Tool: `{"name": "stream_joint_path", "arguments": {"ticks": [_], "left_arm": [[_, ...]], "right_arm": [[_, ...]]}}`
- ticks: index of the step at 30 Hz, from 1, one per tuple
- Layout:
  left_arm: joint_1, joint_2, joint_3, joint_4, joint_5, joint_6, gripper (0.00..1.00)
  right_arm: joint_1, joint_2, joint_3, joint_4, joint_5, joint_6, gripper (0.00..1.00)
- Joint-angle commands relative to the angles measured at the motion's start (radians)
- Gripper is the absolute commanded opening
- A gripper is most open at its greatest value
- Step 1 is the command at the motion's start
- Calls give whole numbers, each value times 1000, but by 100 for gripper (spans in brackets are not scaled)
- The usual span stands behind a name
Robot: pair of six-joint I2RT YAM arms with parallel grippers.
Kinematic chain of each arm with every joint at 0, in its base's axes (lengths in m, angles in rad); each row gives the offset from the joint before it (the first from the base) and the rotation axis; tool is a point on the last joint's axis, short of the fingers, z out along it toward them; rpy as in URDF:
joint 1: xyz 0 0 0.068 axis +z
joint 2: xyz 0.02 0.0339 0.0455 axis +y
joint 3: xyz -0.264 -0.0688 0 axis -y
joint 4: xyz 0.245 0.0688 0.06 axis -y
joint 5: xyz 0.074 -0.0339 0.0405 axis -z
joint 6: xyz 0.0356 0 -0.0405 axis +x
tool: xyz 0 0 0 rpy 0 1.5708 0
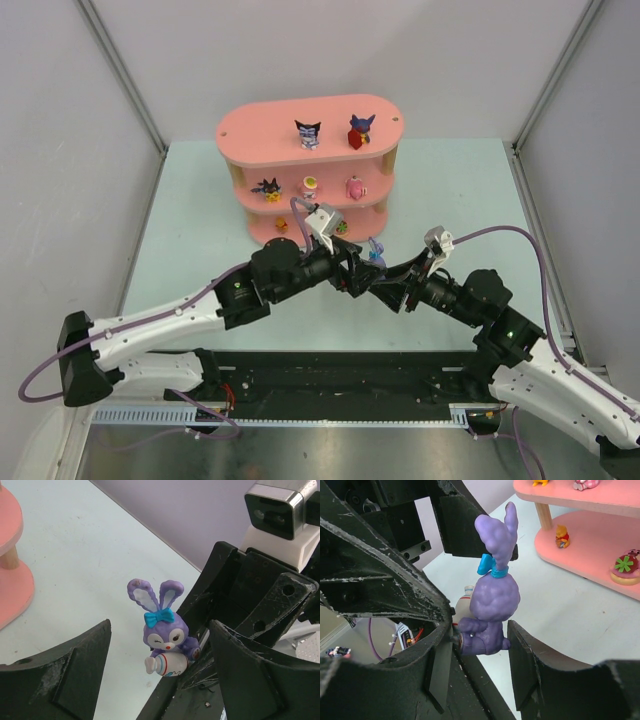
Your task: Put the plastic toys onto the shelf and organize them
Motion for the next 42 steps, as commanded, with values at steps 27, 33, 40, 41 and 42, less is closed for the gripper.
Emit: {"name": "stream_joint_path", "arguments": {"ticks": [27,33,40,41,42], "left_arm": [[-18,54,66,39,-23,-99,55],[-21,54,63,39,-15,-105,27],[-21,48,56,45,-13,-114,0],[-23,48,53,48,-13,-113,0],[-21,49,51,50,-13,-116,0]], "right_arm": [[-2,-22,45,25,7,-18,0],[-2,-23,43,28,10,-18,0],[-1,-28,43,26,14,-23,0],[-2,-28,45,26,17,-21,0],[-2,-30,43,26,18,-21,0]]}}
